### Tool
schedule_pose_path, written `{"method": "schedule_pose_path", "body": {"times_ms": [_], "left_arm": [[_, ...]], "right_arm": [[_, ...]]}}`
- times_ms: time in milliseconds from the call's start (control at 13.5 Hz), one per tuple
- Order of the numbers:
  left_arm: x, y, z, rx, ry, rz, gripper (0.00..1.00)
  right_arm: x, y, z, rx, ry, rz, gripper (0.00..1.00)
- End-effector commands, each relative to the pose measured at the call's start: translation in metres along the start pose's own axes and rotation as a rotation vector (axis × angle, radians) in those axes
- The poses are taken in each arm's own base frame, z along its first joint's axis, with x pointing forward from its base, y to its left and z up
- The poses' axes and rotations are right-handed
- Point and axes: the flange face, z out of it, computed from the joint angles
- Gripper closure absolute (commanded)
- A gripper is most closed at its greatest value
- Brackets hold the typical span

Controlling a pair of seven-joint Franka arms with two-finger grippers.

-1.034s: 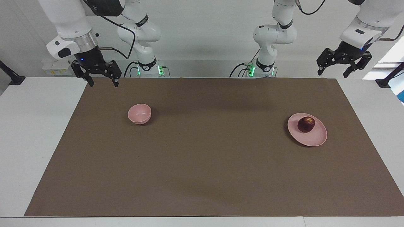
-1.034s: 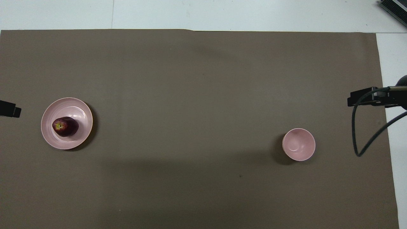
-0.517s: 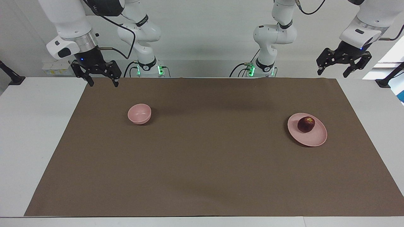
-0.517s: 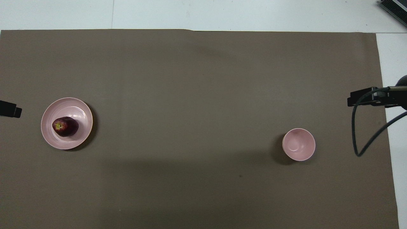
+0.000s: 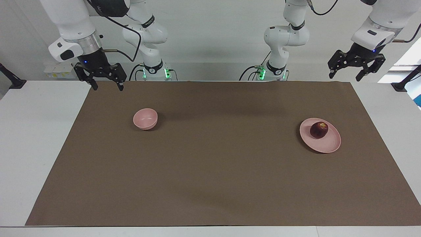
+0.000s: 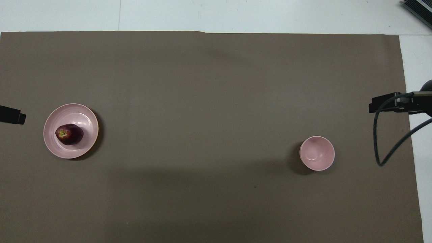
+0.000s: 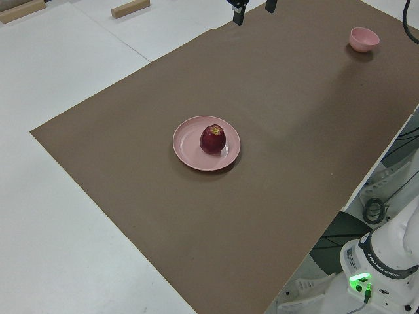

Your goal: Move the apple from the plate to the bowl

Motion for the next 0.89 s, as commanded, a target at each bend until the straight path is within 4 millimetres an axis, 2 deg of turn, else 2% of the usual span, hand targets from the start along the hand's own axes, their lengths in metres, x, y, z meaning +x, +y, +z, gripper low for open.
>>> {"method": "schedule_pose_path", "body": {"times_ms": [0, 222, 517, 812], "left_arm": [[-0.008, 0.000, 0.004, 0.004, 0.037, 0.006, 0.00], [-0.012, -0.005, 0.011, 0.008, 0.069, 0.001, 0.00], [-0.006, -0.010, 0.033, 0.010, 0.082, -0.006, 0.00], [0.003, -0.015, 0.080, 0.012, 0.097, -0.009, 0.00]], "right_arm": [[-0.004, 0.004, -0.003, 0.014, -0.003, 0.005, 0.00], [-0.004, 0.004, -0.003, 0.014, -0.003, 0.005, 0.00], [-0.004, 0.004, -0.003, 0.014, -0.003, 0.005, 0.00], [-0.005, 0.003, -0.002, 0.014, -0.010, 0.003, 0.00]]}}
